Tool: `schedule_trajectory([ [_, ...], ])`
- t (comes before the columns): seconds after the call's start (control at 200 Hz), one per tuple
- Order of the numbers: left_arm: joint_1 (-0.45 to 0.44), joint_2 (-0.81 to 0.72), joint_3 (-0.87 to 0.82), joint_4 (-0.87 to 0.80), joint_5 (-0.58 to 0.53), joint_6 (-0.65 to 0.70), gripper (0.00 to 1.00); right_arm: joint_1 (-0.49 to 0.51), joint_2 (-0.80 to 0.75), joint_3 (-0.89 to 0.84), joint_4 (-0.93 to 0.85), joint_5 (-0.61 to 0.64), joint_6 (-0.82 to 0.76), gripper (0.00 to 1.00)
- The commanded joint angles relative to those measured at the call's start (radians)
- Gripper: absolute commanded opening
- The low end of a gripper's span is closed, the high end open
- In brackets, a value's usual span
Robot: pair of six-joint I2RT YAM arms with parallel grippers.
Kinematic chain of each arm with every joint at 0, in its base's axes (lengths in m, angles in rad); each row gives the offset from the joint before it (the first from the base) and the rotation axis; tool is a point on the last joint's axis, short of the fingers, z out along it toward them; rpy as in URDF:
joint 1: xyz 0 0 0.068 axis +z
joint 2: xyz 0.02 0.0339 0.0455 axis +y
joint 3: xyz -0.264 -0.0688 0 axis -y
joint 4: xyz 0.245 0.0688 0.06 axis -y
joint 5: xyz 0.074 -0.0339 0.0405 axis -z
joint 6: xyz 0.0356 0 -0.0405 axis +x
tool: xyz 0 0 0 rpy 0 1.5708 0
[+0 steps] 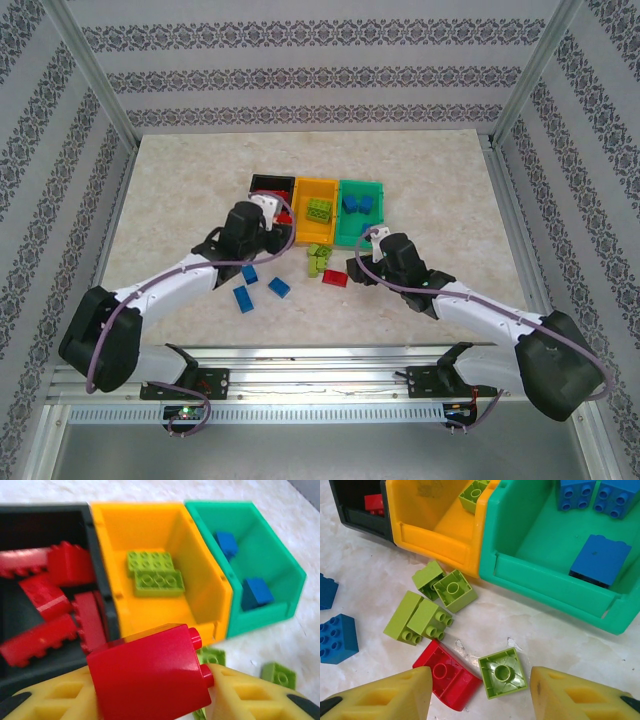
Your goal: Sort the legos into containers by color
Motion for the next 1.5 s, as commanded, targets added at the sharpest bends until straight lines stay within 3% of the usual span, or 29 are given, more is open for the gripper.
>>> schedule_trajectory([
  [0.0, 0.073, 0.032, 0.055, -0.043, -0.006, -0.036, 0.47, 0.01, -0.029, 0.0, -0.011, 0.016, 0.0, 0.55],
  [0.175, 0.171, 0.157, 0.144, -0.066, 0.082, -0.102, 0.52, 0.012, -0.029, 0.004, -0.019, 0.013, -0.003, 0.55],
  [0.36, 0.183, 0.254, 0.22, -0.095, 0.132, -0.116, 0.65, 0.015, 0.001, 0.02, -0.025, -0.006, -0.003, 0.55],
  [0.705, 0.182, 0.006, -0.06, 0.098, 0.171, -0.117, 0.65, 0.026, 0.013, 0.021, -0.023, -0.002, -0.01, 0.55],
  [0.899, 0.182, -0.114, -0.227, 0.193, 0.141, -0.099, 0.69, 0.027, 0.059, 0.033, -0.024, -0.093, -0.008, 0.55],
  [1.029, 0.182, -0.107, -0.239, 0.212, 0.165, -0.102, 0.71, 0.045, 0.098, 0.041, -0.031, -0.174, 0.012, 0.56],
  [1.284, 0.182, -0.034, -0.223, 0.247, 0.238, -0.132, 0.71, 0.077, 0.218, 0.203, -0.227, -0.209, -0.081, 0.61],
  [1.494, 0.183, -0.062, -0.234, 0.246, 0.23, -0.129, 0.71, 0.08, 0.363, 0.342, -0.322, -0.216, -0.16, 0.61],
])
